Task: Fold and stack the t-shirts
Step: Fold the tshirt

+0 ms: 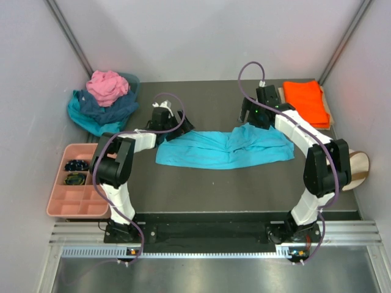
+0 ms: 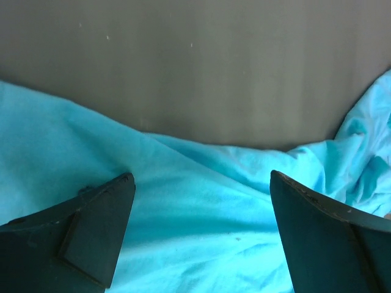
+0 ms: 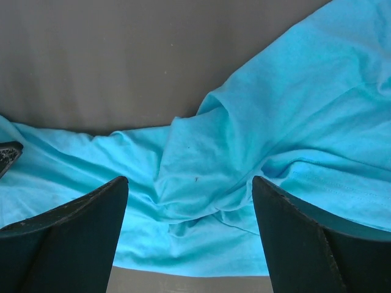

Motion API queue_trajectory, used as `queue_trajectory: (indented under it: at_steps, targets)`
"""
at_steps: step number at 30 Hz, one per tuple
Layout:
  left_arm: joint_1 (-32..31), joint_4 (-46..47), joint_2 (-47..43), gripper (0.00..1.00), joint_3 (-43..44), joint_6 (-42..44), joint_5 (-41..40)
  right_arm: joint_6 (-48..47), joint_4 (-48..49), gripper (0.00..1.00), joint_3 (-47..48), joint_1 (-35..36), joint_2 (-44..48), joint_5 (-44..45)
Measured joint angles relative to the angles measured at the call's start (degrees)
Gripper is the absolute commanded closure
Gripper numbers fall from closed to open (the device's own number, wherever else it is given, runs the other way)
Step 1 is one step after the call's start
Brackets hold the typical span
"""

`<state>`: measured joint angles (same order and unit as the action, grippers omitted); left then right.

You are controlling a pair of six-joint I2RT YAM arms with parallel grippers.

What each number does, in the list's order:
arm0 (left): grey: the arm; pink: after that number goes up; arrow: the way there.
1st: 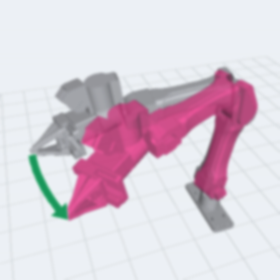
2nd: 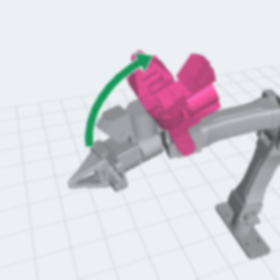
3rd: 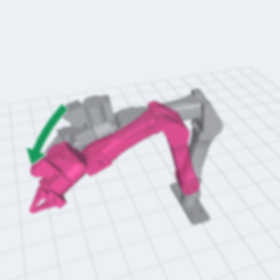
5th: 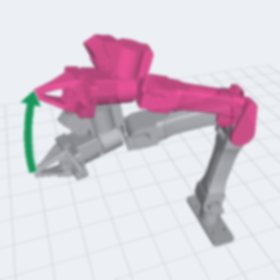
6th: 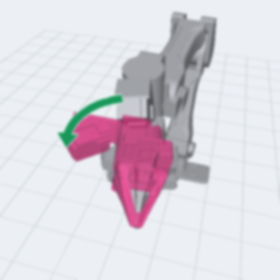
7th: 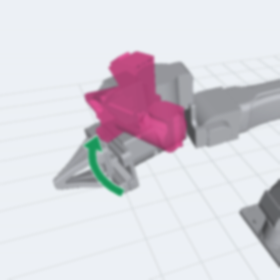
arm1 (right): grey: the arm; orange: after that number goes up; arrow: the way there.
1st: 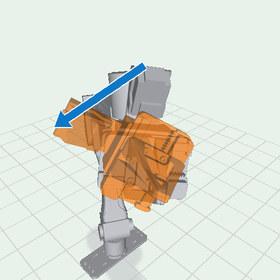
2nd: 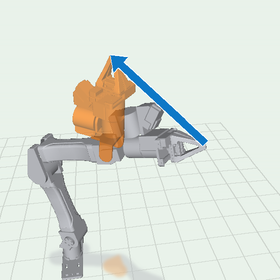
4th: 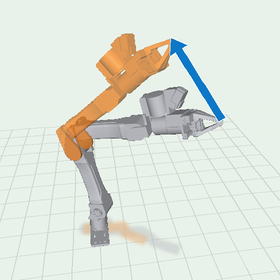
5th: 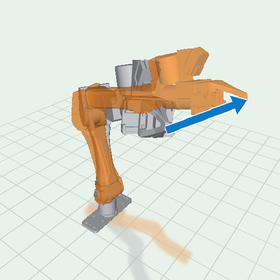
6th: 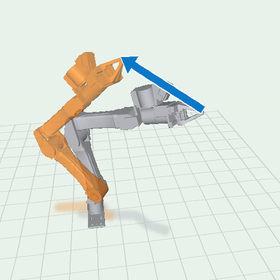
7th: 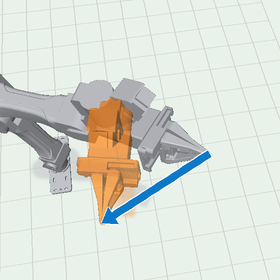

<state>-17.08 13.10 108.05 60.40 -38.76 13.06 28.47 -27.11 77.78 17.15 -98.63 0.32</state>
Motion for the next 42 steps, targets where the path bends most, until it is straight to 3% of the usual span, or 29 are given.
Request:
queue_trajectory:
  at_steps: [18,26,32,42]
  targets:
    - [1.5,-11.7,2.0,0.01,6.8,0.2,-10.5,-0.2,0.7,0.18,-2.1,0.0,0.0,-0.2]
    - [3.9,-12.4,2.0,0.01,7.0,-0.2,-12.6,-0.2,0.7,0.18,-1.7,-0.4,-0.3,0.1]
    - [4.1,-12.3,2.0,0.01,7.0,-0.3,-12.7,-0.2,-3.0,0.17,4.0,-1.5,-5.3,3.8]
    - [4.2,-12.3,2.1,0.01,7.0,-0.3,-12.5,-0.4,-7.4,0.17,16.0,-9.8,-16.5,7.8]
